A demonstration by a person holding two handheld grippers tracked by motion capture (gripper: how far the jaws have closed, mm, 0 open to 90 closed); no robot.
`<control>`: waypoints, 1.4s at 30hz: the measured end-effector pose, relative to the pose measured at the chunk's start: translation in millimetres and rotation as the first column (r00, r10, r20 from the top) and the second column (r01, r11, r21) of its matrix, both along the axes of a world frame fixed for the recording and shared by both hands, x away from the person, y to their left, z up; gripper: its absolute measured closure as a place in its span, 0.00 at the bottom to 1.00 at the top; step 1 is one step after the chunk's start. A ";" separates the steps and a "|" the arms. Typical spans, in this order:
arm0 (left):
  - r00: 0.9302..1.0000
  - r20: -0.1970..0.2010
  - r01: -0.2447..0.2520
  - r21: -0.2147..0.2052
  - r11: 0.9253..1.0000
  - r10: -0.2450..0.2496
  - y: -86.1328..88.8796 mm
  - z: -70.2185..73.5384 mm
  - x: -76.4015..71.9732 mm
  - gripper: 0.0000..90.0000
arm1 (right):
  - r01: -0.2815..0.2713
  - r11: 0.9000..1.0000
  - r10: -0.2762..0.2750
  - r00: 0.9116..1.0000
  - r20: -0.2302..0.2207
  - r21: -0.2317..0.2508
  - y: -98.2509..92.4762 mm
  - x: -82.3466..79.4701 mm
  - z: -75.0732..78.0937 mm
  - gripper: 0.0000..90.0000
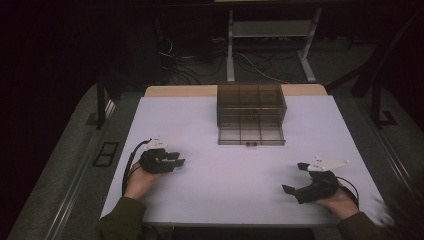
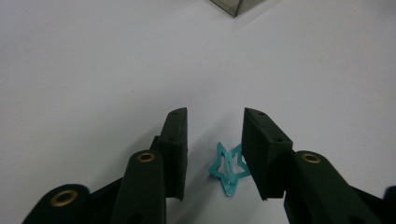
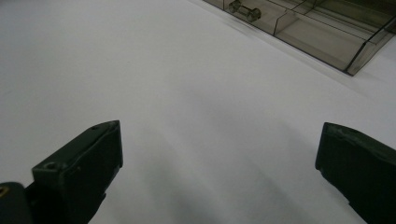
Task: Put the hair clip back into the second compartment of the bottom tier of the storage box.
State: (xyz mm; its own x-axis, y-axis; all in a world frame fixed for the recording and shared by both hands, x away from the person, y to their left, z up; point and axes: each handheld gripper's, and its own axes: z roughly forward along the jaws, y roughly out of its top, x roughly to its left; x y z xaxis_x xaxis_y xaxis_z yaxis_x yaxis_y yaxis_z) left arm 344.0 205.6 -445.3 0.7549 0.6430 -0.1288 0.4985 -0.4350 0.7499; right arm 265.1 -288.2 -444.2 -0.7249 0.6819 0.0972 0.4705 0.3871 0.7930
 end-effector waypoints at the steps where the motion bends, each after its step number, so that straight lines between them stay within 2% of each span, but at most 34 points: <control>1: 1.000 0.001 0.004 0.009 1.000 -0.004 -0.5 -0.5 0.0 0.72 | 0.000 1.000 0.000 1.000 0.001 -0.001 0.1 0.0 -0.1 0.00; 2: 1.000 -0.002 0.013 0.026 1.000 -0.013 -0.5 -0.6 -0.2 0.72 | 0.000 1.000 0.000 1.000 0.001 -0.001 0.1 0.0 -0.1 0.00; 6: 1.000 -0.007 0.024 0.041 0.999 -0.023 -2.9 -3.6 -1.4 0.77 | 0.001 1.000 -0.001 1.000 0.001 -0.002 0.2 0.0 -0.1 0.00; 7: 0.999 -0.006 0.033 0.061 0.998 -0.032 -2.5 -3.7 -1.8 0.77 | 0.001 1.000 -0.001 1.000 0.001 -0.002 0.1 0.0 -0.1 0.00; 9: 0.999 -0.004 0.033 0.064 0.997 -0.033 -3.1 -3.5 -2.9 0.78 | 0.001 1.000 -0.001 1.000 0.000 -0.002 0.1 0.0 -0.1 0.00; 14: 0.998 0.015 0.054 0.107 0.993 -0.056 -6.0 -2.3 -5.4 0.84 | 0.002 1.000 -0.002 1.000 0.001 -0.001 0.1 0.0 -0.1 0.00; 17: 0.998 0.020 0.062 0.118 0.991 -0.065 -8.3 -2.0 -7.0 0.91 | 0.002 1.000 -0.002 1.000 0.002 -0.001 0.1 0.0 -0.1 0.00; 20: 0.997 0.019 0.073 0.120 0.990 -0.076 -9.1 -1.9 -7.4 0.93 | 0.002 1.000 -0.002 1.000 0.002 -0.002 0.1 0.0 -0.1 0.00; 31: 0.996 0.010 0.085 0.097 0.992 -0.086 -9.6 -1.0 -7.9 0.98 | 0.002 1.000 -0.002 1.000 0.003 -0.002 0.3 -0.1 0.0 0.00; 37: 0.996 0.003 0.089 0.059 0.994 -0.089 -8.9 -0.4 -7.7 0.98 | 0.004 1.000 -0.004 1.000 0.002 -0.001 0.1 -0.3 0.2 0.00; 39: 0.997 0.005 0.079 0.031 0.996 -0.080 -9.1 0.4 -8.6 0.98 | 0.004 1.000 -0.004 1.000 0.002 -0.001 0.0 -0.4 0.2 0.00; 42: 0.997 0.008 0.081 0.019 0.997 -0.081 -8.5 2.1 -9.2 0.98 | 0.003 1.000 -0.003 1.000 0.002 -0.001 0.1 -0.5 0.3 0.00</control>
State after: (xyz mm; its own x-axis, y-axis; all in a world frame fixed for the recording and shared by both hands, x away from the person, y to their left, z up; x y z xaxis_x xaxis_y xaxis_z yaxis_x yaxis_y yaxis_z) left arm 334.8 197.2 -443.3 0.8058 0.5818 -0.1105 0.4544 -0.4877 0.7454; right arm 264.6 -288.2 -443.9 -0.7229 0.6845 0.0946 0.4699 0.3867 0.7935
